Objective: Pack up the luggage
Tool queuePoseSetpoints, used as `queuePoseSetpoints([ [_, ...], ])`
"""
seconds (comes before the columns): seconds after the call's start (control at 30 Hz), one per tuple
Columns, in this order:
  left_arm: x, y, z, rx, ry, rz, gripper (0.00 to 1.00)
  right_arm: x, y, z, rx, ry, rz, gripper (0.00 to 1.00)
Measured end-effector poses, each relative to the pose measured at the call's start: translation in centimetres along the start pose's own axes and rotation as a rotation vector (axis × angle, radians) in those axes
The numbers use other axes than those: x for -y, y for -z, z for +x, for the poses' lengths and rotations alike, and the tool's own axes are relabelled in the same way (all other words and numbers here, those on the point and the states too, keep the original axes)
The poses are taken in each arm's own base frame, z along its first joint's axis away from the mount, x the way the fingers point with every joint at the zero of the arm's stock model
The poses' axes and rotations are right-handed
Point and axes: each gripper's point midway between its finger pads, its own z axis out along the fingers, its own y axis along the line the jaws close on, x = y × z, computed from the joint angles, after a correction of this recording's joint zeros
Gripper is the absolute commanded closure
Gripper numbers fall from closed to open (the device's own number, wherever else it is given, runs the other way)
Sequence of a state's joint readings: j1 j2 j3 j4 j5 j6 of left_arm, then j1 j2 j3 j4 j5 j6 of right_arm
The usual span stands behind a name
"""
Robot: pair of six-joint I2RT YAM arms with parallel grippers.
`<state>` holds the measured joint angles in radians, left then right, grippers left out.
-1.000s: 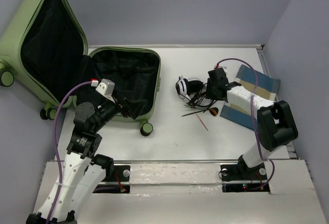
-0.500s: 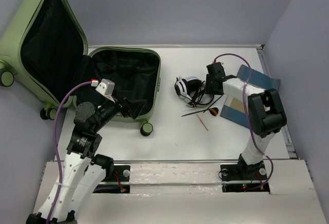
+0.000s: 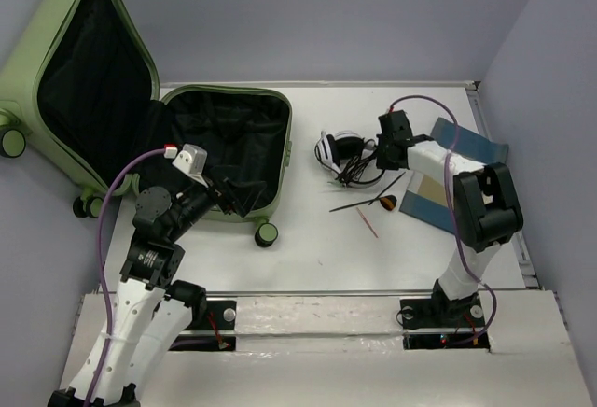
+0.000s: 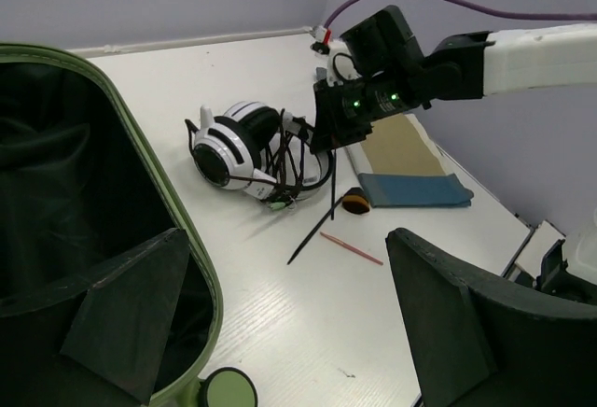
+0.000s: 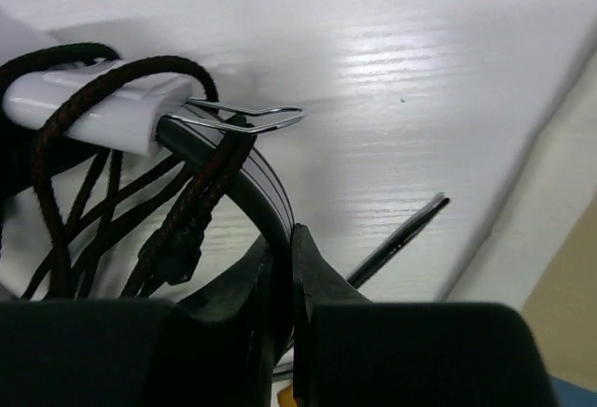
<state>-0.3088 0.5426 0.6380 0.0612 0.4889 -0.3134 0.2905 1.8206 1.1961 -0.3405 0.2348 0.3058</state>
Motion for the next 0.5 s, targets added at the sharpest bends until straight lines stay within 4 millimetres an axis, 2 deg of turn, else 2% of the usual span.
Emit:
queuePoseSetpoints([
  [0.1,0.1,0.0,0.0,0.002,-0.001,0.001,0.01,0.0,2.6,-2.1,0.067,-0.022,-0.021,0.93],
  [0.2,-0.1,0.0,-0.1,0.004,-0.001,-0.01,0.01,0.1,7.1,-5.2,0.177,-0.057,-0.07,0.93],
  [0.3,-0.7,0.1,-0.1,0.009,0.003,-0.049,0.01,-1.0,11.4,-8.0,0.282,-0.093,-0.152,0.93],
  [0.37,-1.2,0.1,-0.3,0.014,0.005,-0.075,0.01,-3.4,14.0,-9.7,0.343,-0.091,-0.222,0.93],
  [0.43,-1.8,0.2,-0.5,0.021,0.009,-0.119,0.01,-6.2,15.3,-10.5,0.359,-0.073,-0.282,0.93],
  [0.5,-2.5,0.5,-0.8,0.033,0.011,-0.165,0.01,-10.9,15.9,-11.1,0.352,-0.034,-0.364,0.93],
])
